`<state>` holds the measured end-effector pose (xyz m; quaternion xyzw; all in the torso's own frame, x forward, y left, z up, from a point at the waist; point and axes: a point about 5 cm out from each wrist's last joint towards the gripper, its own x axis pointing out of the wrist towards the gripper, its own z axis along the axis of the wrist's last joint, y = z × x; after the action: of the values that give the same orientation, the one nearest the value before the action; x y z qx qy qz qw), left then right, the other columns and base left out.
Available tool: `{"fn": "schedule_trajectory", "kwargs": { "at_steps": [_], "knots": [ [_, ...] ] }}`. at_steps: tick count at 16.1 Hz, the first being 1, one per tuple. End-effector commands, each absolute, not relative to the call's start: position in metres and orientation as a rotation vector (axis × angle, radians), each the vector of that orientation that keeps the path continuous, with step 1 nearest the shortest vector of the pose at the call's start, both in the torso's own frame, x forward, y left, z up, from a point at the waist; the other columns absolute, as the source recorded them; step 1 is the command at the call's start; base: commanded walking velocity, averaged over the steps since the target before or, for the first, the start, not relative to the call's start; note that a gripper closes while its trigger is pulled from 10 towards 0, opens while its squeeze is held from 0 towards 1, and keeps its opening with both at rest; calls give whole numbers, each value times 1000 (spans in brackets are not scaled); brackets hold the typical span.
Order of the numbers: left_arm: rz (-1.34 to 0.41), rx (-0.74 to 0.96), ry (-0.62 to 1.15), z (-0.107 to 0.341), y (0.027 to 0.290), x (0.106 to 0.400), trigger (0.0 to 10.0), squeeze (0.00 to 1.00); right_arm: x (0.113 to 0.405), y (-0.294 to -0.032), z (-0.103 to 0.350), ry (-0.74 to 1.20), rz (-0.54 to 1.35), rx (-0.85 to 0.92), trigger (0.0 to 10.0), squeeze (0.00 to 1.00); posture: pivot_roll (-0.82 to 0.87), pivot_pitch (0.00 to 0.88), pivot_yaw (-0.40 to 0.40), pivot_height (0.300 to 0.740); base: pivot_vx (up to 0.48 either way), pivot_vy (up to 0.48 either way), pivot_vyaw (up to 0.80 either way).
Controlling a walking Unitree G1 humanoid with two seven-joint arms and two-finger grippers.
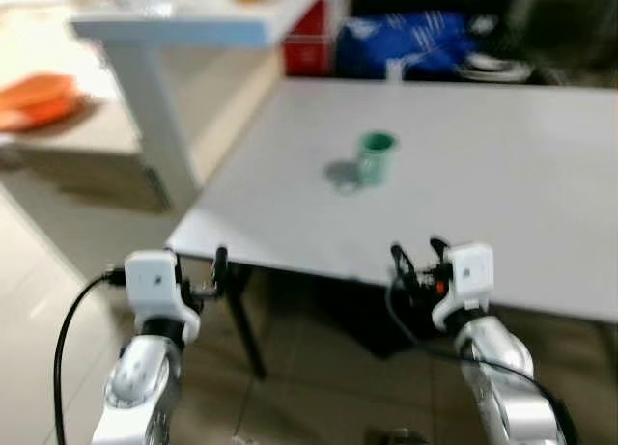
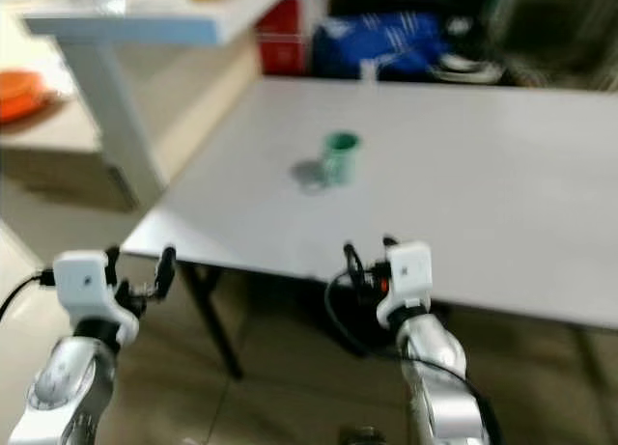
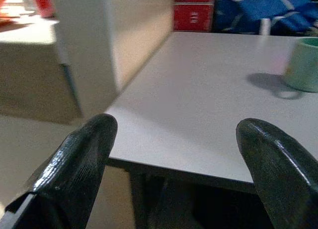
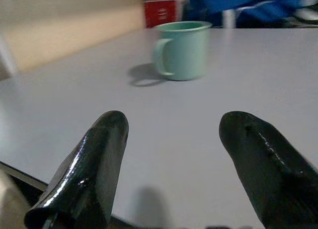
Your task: Setting the table
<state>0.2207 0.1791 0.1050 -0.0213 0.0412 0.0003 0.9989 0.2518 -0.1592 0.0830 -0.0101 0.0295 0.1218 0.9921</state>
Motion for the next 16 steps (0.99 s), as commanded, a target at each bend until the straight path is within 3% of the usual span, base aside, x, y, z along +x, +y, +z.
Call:
{"fn": "schedule_trajectory", "kwargs": {
  "at_steps": [1,4,9,16],
  "knots": [
    [-15,-50,75,107,176,225,10000,0,252,-163,84,51,238,-39,10000,0,-176,0,104,740,0,0,-631],
    [-11,-43,74,108,178,233,10000,0,256,-162,84,49,247,-54,10000,0,-171,0,96,740,0,0,-669],
    [-20,-28,75,107,174,236,10000,0,260,-161,83,50,257,-98,10000,0,-165,0,88,740,0,0,0],
    [-32,-41,79,106,169,230,10000,0,260,-164,81,55,257,-86,10000,0,-158,0,81,740,0,0,-717]
  ]
}}
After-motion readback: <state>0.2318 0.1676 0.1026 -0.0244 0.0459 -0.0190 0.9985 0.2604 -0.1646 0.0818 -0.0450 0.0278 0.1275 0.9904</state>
